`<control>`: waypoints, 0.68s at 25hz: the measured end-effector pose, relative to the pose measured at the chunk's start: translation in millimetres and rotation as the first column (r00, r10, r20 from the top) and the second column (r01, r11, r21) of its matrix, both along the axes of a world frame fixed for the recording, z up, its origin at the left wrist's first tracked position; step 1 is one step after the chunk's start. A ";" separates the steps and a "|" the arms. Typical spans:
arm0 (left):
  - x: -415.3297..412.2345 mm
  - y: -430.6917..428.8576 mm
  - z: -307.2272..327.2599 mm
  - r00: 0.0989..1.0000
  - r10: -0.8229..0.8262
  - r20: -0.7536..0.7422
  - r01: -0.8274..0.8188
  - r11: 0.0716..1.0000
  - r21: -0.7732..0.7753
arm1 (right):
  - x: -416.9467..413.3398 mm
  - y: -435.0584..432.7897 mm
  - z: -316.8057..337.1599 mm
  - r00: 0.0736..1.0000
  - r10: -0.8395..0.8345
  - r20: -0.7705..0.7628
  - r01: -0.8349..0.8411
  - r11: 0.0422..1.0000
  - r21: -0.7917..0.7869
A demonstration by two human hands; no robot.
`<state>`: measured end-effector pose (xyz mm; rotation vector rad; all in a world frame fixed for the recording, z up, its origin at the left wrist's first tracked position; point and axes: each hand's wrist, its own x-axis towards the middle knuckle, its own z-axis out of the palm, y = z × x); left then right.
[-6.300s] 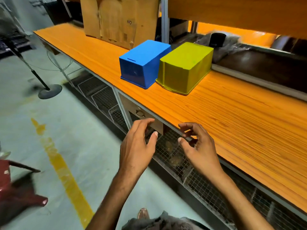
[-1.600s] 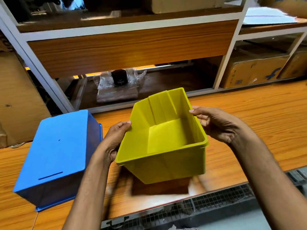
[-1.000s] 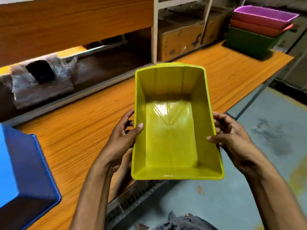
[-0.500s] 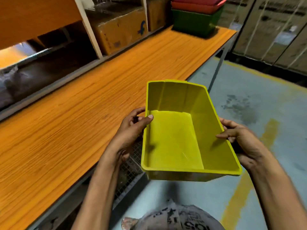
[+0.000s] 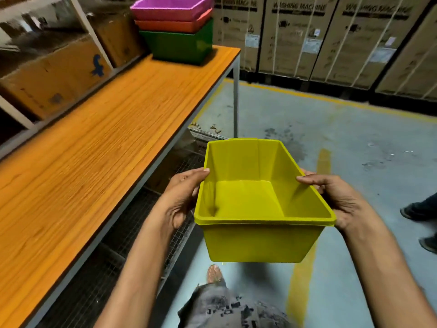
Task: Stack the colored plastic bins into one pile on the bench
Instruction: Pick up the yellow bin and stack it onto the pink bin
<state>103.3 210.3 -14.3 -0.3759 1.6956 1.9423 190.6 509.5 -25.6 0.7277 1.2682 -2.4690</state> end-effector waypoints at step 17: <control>-253.8 184.0 -15.4 0.902 -0.329 -0.279 0.306 0.944 -0.126 | -194.3 151.4 -13.7 0.914 -0.383 -0.132 0.405 0.863 0.302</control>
